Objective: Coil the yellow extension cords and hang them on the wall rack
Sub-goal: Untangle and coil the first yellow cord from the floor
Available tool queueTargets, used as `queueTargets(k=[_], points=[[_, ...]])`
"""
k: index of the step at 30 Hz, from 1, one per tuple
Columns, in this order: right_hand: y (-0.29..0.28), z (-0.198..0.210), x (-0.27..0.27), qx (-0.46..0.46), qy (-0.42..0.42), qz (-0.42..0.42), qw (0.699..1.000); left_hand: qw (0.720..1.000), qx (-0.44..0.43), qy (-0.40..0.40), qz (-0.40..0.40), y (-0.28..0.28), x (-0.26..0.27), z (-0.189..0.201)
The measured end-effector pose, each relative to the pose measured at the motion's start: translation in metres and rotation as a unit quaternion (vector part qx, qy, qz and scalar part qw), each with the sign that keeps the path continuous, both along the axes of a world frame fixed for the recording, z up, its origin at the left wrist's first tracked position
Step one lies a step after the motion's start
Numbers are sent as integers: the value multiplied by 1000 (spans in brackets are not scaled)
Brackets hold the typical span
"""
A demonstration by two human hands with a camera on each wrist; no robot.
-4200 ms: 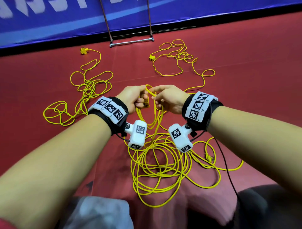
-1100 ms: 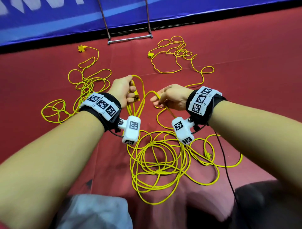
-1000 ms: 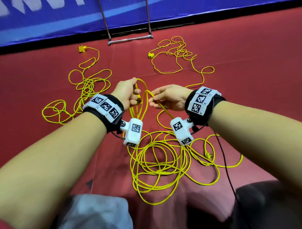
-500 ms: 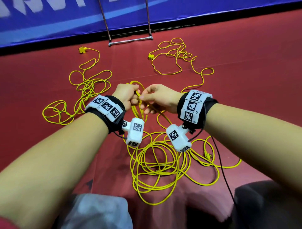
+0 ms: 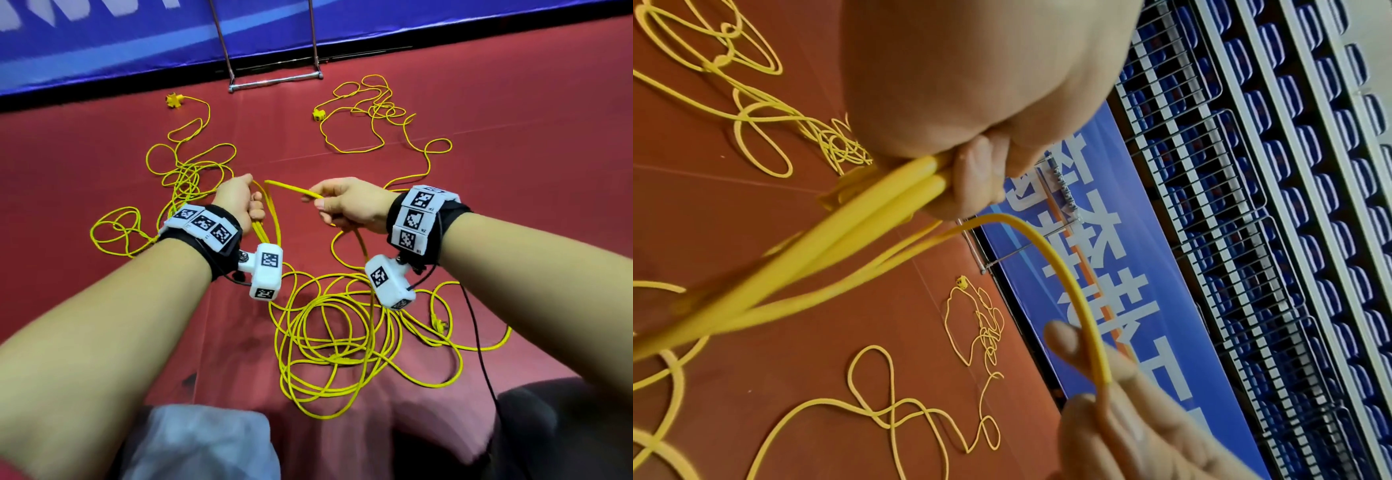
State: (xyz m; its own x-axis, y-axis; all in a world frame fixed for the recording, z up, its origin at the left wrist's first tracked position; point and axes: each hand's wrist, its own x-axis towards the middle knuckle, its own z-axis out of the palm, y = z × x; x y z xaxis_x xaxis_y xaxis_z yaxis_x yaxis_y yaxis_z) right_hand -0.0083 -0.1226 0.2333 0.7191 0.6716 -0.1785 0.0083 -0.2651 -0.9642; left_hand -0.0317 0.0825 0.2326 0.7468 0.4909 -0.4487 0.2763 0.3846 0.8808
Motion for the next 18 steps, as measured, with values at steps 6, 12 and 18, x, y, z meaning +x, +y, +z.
queueTargets(k=[6,12,18], points=[[13,5,-6,0,-14,-65,998,998,10,8,-66,-20,1,7],[11,12,-4,21,38,-141,989,992,4,13,-124,-34,2,11],[11,15,-8,77,65,-143,985,991,14,24,-128,-38,1,14]])
